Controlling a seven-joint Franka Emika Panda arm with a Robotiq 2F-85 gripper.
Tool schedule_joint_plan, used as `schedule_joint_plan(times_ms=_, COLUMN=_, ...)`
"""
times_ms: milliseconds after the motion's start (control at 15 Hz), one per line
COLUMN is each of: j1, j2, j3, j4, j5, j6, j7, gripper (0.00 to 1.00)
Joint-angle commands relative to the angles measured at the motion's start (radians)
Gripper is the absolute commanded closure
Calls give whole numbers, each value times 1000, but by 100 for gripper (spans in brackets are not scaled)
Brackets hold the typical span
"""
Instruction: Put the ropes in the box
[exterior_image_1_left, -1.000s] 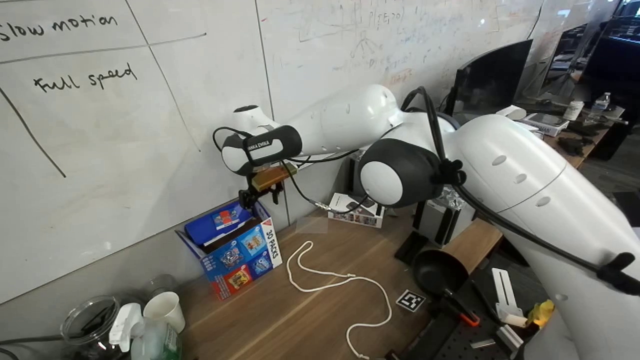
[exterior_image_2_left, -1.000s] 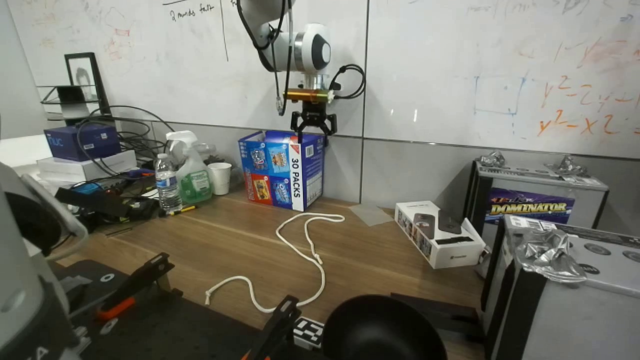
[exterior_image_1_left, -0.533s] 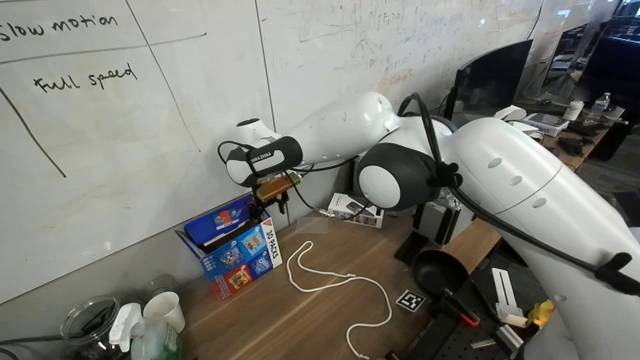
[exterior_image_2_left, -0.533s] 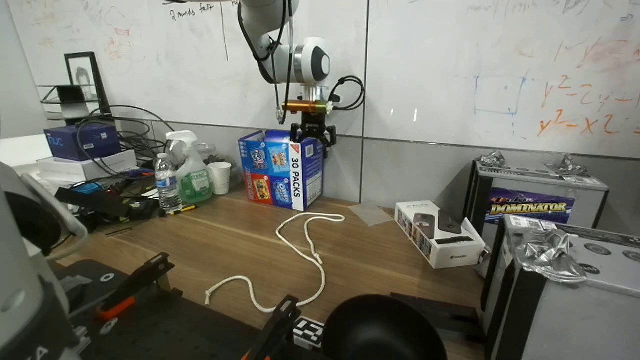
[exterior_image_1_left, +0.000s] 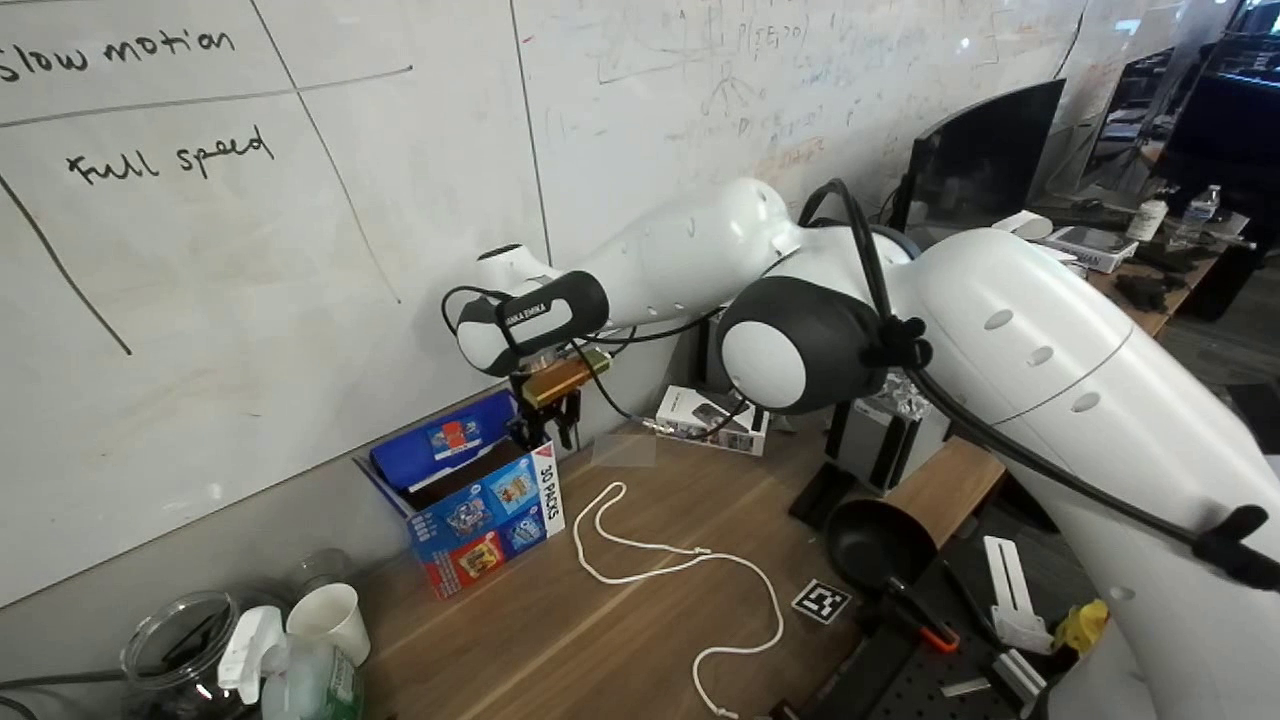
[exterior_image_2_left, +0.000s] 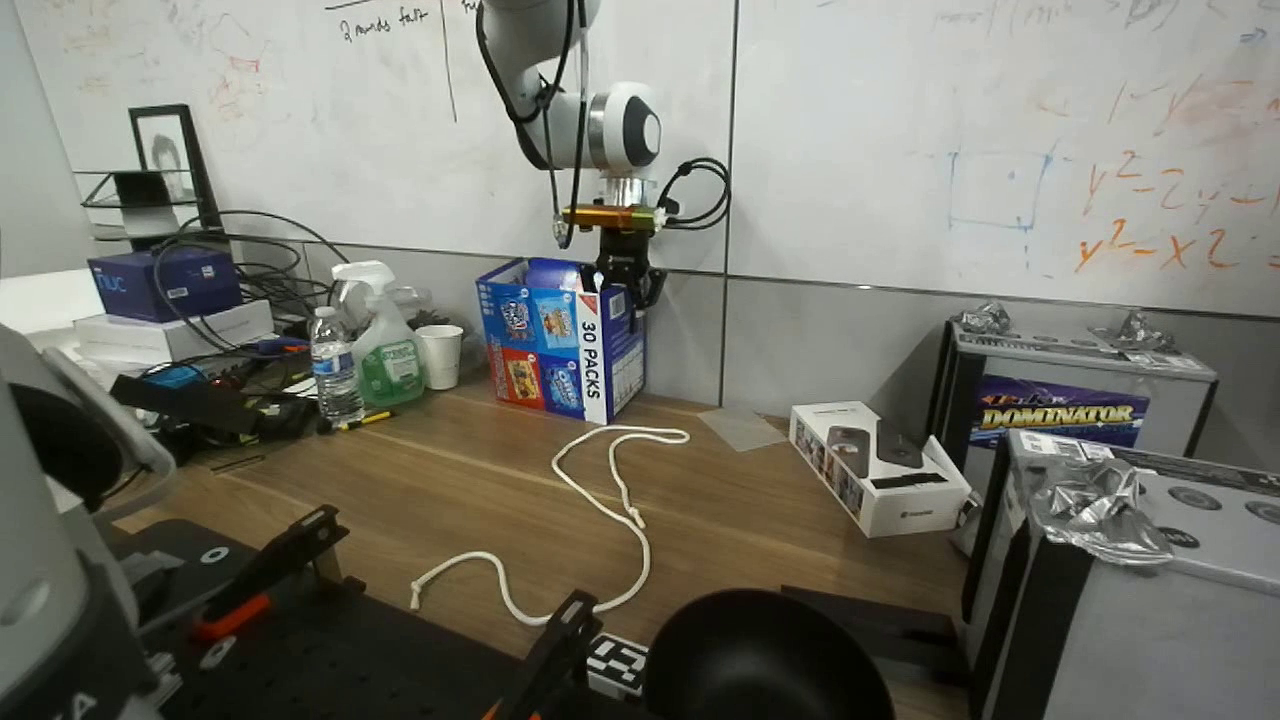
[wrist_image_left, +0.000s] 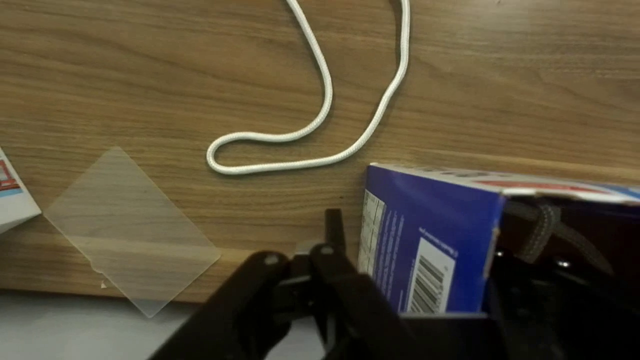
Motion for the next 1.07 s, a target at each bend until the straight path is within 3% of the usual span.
schedule_joint_plan(times_ms=0, j1=-24, j2=-53, j3=30, j4=-87, j5=13, j6=-91, j7=-69, gripper=80)
schedule_joint_plan(times_ms=200, j1=-54, j2=-131, j3=49, j4=-191, j5=32, j6=-163, j7=-120, gripper=100)
schedule_joint_plan(times_ms=1000, j1=-155, j2=-402, j3=64, j4=-615, j5=111, j6=-233, j7=-246, gripper=98)
